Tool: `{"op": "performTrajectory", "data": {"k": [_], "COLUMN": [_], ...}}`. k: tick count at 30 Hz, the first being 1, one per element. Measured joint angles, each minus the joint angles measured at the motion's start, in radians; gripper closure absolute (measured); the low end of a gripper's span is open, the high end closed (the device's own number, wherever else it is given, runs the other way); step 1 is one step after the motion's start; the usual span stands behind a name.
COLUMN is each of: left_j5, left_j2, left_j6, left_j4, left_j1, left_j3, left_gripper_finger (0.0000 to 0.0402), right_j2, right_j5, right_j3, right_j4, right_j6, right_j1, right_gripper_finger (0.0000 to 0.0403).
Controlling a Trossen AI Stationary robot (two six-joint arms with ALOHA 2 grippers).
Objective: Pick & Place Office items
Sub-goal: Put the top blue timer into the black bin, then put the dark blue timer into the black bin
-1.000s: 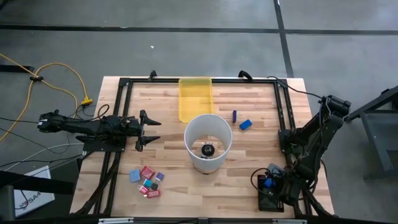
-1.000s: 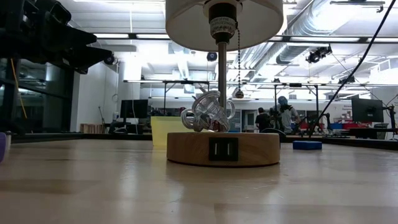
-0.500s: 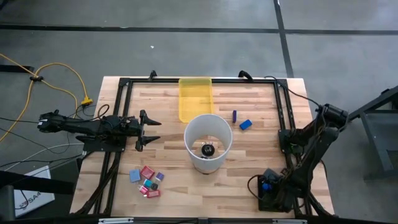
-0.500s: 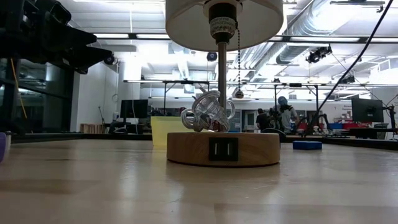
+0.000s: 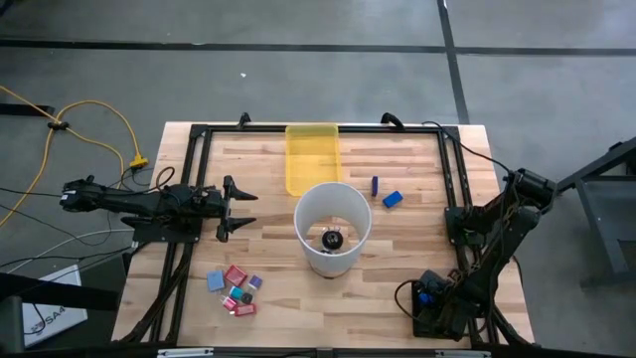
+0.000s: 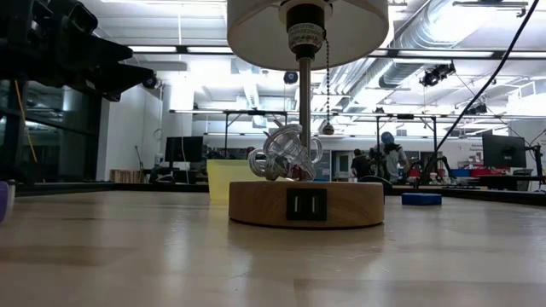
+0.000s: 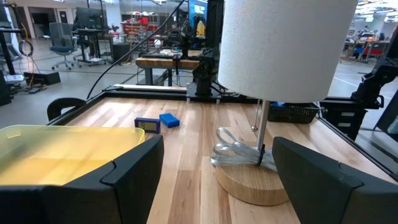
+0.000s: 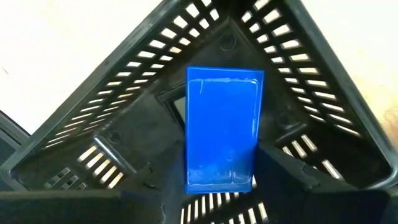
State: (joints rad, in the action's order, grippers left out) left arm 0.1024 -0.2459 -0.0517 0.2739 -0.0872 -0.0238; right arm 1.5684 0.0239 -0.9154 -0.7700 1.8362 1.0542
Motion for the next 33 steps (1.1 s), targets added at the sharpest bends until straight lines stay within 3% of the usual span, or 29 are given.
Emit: {"op": "performTrajectory", "data": {"k": [10,33], "left_j5": [0.0,0.0], "left_j2": [0.0,0.0], "left_j6": [0.0,0.0], "left_j4": [0.0,0.0], "left_j1": [0.0,0.0], "left_j3": [0.0,0.0], "left_gripper_finger": [0.0109,0.0109], "right_j2": [0.0,-0.047], "right_j5": [0.003,0.003], "right_j3": [0.0,0.0], "right_j4": [0.0,-0.015], "right_j6": [0.0,0.003], "right_j1": [0.0,-0.003], "right_gripper_finger": [0.0209,0.0208]}}
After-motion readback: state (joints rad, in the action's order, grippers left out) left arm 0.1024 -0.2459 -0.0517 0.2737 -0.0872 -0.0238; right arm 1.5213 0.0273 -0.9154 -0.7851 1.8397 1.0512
